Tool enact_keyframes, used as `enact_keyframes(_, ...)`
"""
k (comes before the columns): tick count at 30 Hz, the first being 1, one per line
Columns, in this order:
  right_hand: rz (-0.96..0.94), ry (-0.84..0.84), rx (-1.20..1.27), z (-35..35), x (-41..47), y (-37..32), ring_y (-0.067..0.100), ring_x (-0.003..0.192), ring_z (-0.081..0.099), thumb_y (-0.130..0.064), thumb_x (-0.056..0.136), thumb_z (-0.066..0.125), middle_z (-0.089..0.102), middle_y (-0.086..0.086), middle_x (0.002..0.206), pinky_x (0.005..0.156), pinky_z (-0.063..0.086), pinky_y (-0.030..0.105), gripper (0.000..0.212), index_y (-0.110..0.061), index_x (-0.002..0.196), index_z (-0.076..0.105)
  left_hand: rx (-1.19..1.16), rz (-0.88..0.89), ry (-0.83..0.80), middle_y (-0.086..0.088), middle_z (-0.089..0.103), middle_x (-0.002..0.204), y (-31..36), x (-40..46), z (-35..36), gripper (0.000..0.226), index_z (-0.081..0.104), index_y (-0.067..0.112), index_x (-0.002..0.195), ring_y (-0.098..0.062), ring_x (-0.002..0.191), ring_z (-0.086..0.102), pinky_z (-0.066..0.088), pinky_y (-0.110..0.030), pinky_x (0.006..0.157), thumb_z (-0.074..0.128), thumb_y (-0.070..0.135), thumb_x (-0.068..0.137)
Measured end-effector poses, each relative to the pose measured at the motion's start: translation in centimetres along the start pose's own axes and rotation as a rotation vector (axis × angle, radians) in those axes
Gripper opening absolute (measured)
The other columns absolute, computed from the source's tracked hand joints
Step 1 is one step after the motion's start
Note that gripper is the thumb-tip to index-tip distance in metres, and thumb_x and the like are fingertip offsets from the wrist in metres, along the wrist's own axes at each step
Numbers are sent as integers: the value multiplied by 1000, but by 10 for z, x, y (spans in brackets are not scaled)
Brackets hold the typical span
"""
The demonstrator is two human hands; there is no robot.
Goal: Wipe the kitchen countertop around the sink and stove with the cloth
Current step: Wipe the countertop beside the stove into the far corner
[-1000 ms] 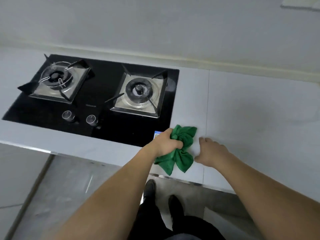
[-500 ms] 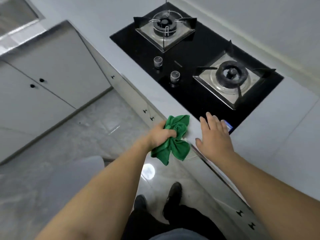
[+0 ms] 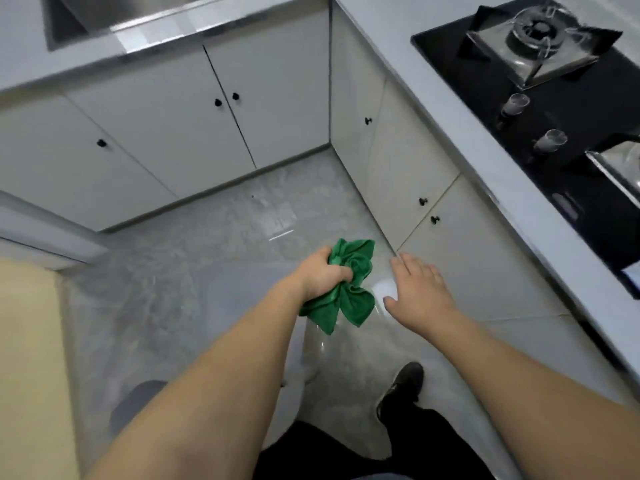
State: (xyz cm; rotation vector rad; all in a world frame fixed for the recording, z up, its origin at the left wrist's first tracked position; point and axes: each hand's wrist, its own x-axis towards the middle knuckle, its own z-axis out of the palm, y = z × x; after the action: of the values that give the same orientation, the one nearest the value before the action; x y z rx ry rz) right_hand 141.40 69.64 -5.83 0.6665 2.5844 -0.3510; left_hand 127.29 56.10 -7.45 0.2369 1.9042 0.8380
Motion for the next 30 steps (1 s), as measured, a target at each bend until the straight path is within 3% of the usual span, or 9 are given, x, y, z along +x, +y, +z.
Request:
enact_keyframes(3, 23, -71, 38, 17, -3, -63, 24, 146, 15, -38, 86, 51, 13, 6, 159, 119, 11, 40, 77, -16, 150, 15, 40, -20, -8, -7, 65, 107, -46, -8, -44, 47, 52, 20, 120, -23, 90, 64, 51, -31, 73, 69, 24, 76)
enact_keyframes(7, -24, -116, 73, 32, 8, -147, 23, 145, 16, -37, 86, 53, 16, 6, 158, 118, 12, 38, 76, -16, 149, 18, 147, -46, 47, -7, 62, 115, -101, -13, -103, 65, 50, 22, 130, -27, 99, 61, 51, -37, 88, 68, 34, 69)
enact_keyframes(11, -49, -138, 66, 45, 28, -196, 23, 143, 21, -37, 85, 54, 23, 7, 155, 117, 16, 38, 75, -15, 148, 20, 292, -83, 114, -10, 52, 124, -142, -1, -140, 81, 41, 23, 140, -31, 109, 54, 49, -41, 94, 66, 44, 66)
enact_keyframes(14, -48, -160, 60, 61, 50, -210, 24, 144, 20, -36, 85, 55, 21, 7, 156, 118, 17, 40, 75, -15, 148, 21, 427, -84, 156, -12, 44, 129, -166, 22, -150, 85, 27, 22, 149, -35, 119, 46, 45, -43, 98, 66, 44, 76)
enact_keyframes(22, 4, -229, 71, 154, 143, -214, 26, 142, 22, -36, 87, 56, 21, 7, 155, 118, 16, 40, 75, -15, 149, 20, 564, -67, 147, -14, 40, 132, -238, 135, -128, 79, 29, 20, 143, -37, 123, 38, 42, -50, 102, 64, 44, 77)
enact_keyframes(30, 2, -263, 62, 240, 199, -205, 26, 137, 30, -36, 84, 55, 29, 7, 149, 115, 22, 39, 74, -14, 147, 23, 801, -65, 155, -9, 24, 145, -306, 209, -92, 83, 13, 25, 150, -36, 130, 28, 41, -55, 99, 59, 46, 84)
